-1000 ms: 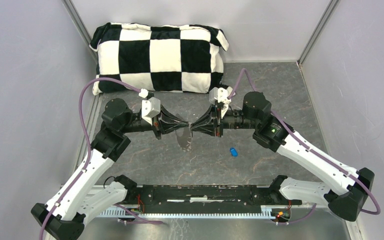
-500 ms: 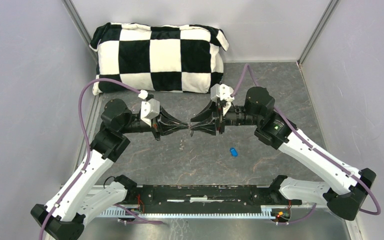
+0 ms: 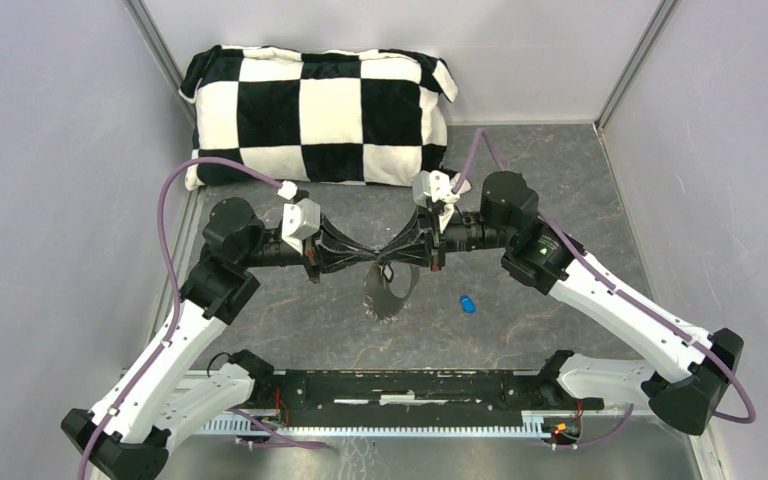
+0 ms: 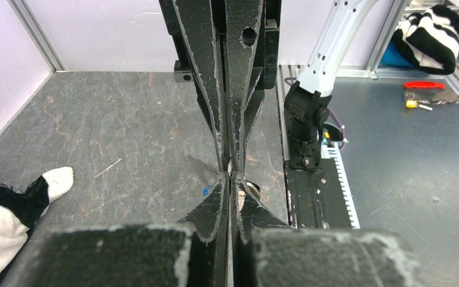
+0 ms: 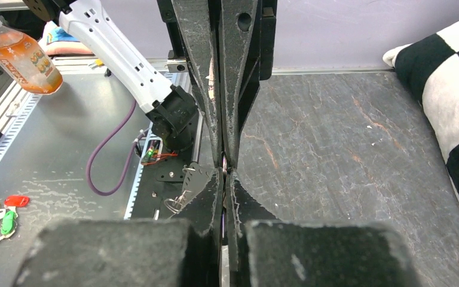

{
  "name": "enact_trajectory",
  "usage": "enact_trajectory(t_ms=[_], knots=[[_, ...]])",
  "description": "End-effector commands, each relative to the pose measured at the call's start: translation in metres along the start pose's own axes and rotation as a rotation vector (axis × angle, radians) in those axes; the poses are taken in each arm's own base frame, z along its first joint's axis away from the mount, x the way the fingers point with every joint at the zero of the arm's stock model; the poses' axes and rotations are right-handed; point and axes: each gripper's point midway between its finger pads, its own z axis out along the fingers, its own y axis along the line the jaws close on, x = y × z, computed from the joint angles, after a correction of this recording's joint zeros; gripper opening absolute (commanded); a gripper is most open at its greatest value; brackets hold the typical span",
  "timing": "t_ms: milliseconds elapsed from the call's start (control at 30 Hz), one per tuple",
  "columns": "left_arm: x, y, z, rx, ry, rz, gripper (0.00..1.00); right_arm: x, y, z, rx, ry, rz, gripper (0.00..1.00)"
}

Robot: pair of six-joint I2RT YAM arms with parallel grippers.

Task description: Put the keys on the keyring

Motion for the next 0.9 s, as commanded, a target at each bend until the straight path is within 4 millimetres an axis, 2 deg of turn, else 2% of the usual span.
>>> enact_trajectory(t_ms=[0, 33, 133, 200, 400, 567, 633, 700, 867], knots=[[-0.004, -0.009, -0.004, 0.041, 0.02, 0.102, 0.03, -0.013, -0.006, -0.005, 0.036, 0.01, -0.055, 0.0], [0.001, -0.008, -0.005, 0.044, 0.039, 0.118, 0.05, -0.011, -0.008, -0.006, 0.047, 0.03, -0.051, 0.0], [0.024, -0.006, -0.009, 0.064, 0.139, 0.147, 0.33, -0.002, -0.009, -0.008, 0.053, 0.097, -0.027, 0.0], [0.039, -0.005, -0.011, 0.084, 0.208, 0.132, 0.4, 0.006, -0.009, -0.008, 0.042, 0.137, -0.005, 0.0], [0.045, 0.007, -0.009, 0.105, 0.272, 0.186, 0.41, 0.024, -0.008, -0.006, 0.035, 0.235, 0.019, 0.0], [0.049, 0.017, -0.006, 0.098, 0.292, 0.187, 0.41, 0.029, -0.006, 0.0, 0.035, 0.285, 0.007, 0.0], [0.05, 0.015, -0.005, 0.111, 0.289, 0.182, 0.38, 0.031, -0.007, 0.002, 0.042, 0.307, 0.006, 0.0], [0.052, 0.008, -0.005, 0.151, 0.291, 0.179, 0.31, 0.03, -0.006, 0.005, 0.038, 0.314, 0.0, 0.0], [0.058, 0.0, -0.007, 0.198, 0.308, 0.162, 0.27, 0.029, -0.007, 0.013, 0.036, 0.332, -0.001, 0.0]])
